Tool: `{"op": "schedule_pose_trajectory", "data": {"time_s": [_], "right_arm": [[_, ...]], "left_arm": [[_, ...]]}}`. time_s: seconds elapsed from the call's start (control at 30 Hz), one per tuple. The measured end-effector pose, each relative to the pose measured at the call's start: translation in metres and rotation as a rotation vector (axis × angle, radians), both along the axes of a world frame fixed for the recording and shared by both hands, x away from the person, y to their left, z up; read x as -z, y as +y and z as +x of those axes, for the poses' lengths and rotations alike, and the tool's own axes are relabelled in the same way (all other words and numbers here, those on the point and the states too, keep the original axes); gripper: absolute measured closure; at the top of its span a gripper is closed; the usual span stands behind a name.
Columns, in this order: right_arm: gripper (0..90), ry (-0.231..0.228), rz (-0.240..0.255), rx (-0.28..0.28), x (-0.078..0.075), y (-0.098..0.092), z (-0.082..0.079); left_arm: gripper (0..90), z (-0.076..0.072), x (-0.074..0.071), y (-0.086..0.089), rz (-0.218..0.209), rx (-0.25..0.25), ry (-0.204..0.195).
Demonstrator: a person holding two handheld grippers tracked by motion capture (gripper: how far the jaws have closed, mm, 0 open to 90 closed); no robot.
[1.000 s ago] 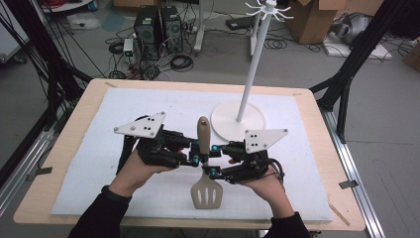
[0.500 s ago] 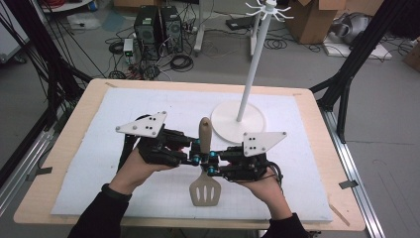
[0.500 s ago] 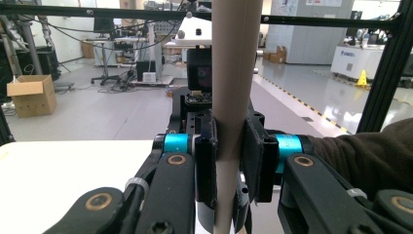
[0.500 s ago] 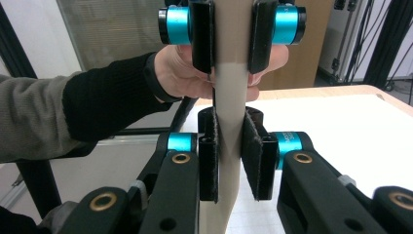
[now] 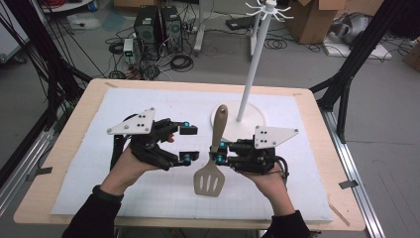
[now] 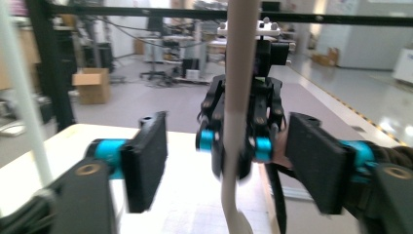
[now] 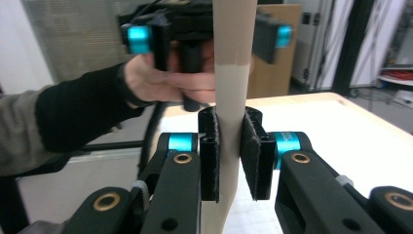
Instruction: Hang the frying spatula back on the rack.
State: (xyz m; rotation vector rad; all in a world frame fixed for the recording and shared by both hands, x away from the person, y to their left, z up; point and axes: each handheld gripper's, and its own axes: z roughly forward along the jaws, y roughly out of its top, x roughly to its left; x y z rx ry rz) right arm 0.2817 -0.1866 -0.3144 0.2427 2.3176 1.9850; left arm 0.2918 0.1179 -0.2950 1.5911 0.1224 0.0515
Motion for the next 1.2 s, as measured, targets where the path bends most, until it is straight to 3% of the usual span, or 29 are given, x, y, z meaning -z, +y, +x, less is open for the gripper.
{"op": "schedule_pose_trajectory", "data": {"time_s": [0.03,0.07,0.13,0.37,0.5,0.93,1.2], "right_arm": [[79.3,-0.003,0.001,0.020,-0.003,-0.005,0.006],[79.3,-0.003,0.001,0.020,-0.003,-0.005,0.006],[79.3,-0.008,0.001,0.037,-0.009,-0.011,0.014],[79.2,-0.010,-0.017,0.076,-0.024,-0.020,0.036],[79.2,-0.006,-0.017,0.115,-0.036,-0.028,0.056],[79.3,0.020,0.003,0.230,-0.066,-0.045,0.098],[79.3,0.054,0.006,0.274,-0.073,-0.053,0.118]], "left_arm": [[25.0,-0.003,0.004,0.010,0.006,-0.027,-0.013],[24.3,-0.003,0.004,0.010,0.006,-0.027,-0.013],[22.0,-0.010,0.013,0.026,-0.001,-0.049,-0.028],[19.8,-0.022,0.035,0.059,-0.004,-0.095,-0.022],[20.0,-0.029,0.053,0.080,0.031,-0.145,-0.016],[20.2,-0.042,0.075,0.101,0.094,-0.188,-0.022],[20.3,-0.043,0.076,0.109,0.082,-0.198,-0.018]]}}
